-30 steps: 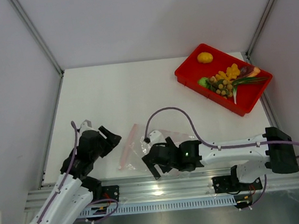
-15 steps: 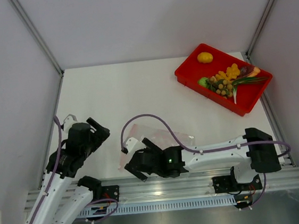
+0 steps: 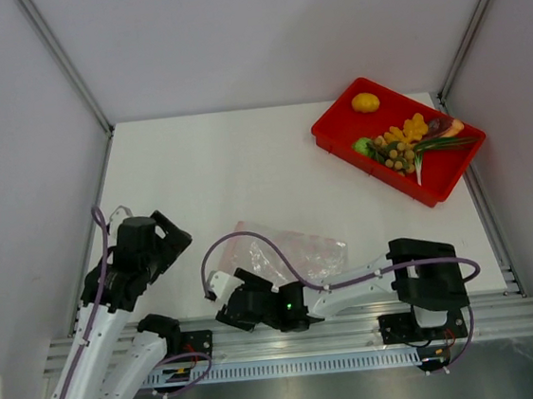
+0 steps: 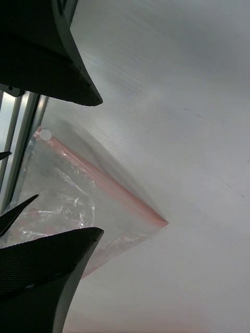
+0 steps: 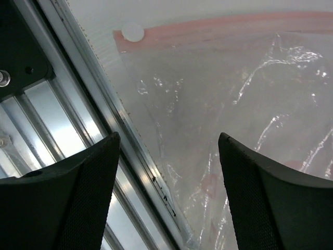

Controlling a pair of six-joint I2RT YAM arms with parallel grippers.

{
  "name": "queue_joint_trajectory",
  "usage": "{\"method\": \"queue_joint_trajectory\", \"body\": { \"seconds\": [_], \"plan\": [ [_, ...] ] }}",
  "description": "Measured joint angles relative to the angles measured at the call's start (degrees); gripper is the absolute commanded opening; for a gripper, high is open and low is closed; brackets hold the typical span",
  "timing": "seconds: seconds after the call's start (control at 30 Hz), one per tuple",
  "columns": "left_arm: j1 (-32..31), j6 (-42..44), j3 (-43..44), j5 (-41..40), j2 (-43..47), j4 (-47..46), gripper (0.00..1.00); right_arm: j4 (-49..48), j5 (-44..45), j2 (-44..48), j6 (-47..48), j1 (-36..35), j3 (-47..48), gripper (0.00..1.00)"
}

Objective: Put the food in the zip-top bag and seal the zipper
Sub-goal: Pick up the zipper food storage bag at the center of the board.

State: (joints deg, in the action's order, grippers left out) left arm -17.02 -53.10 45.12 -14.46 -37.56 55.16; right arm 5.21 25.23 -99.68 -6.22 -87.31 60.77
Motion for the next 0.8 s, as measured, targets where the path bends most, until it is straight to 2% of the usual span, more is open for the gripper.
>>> {"method": "queue_joint_trajectory", "body": {
  "seconds": [0.13,0.2,0.23,0.27,0.37,0.5,0.67,0.8],
  "plan": [
    [1.49,0.26,-0.28,1.42,0.33,0.09,1.00,-3.74,1.68,-4.04,0.96,-0.57,0.04,0.65],
    [2.21,0.57,-0.83,2.69,0.31,0.07,1.00,-5.31,4.74,-6.32,0.85,-0.81,0.11,0.64],
    [2.49,0.68,-1.09,3.19,0.20,0.09,1.00,-6.03,6.40,-7.54,0.87,-0.94,0.11,0.59],
    [2.69,0.72,-1.29,3.65,0.11,0.09,1.00,-6.86,8.11,-8.72,0.98,-1.01,0.11,0.46],
    [3.26,1.09,-1.57,4.76,-0.31,0.22,0.99,-9.35,12.63,-10.80,1.25,-1.27,-0.04,0.32],
    [3.80,1.27,-2.36,5.53,-0.04,0.17,0.99,-11.54,16.48,-11.19,1.55,-1.64,-0.61,0.00],
    [4.20,2.16,-3.63,6.38,1.27,-0.39,1.00,-11.23,18.78,-9.88,1.25,-1.84,-1.22,0.00],
    [4.46,4.15,-5.11,10.82,2.25,-3.34,1.00,-8.90,16.85,-0.09,-0.28,-1.22,-4.74,0.00]
  ]
}}
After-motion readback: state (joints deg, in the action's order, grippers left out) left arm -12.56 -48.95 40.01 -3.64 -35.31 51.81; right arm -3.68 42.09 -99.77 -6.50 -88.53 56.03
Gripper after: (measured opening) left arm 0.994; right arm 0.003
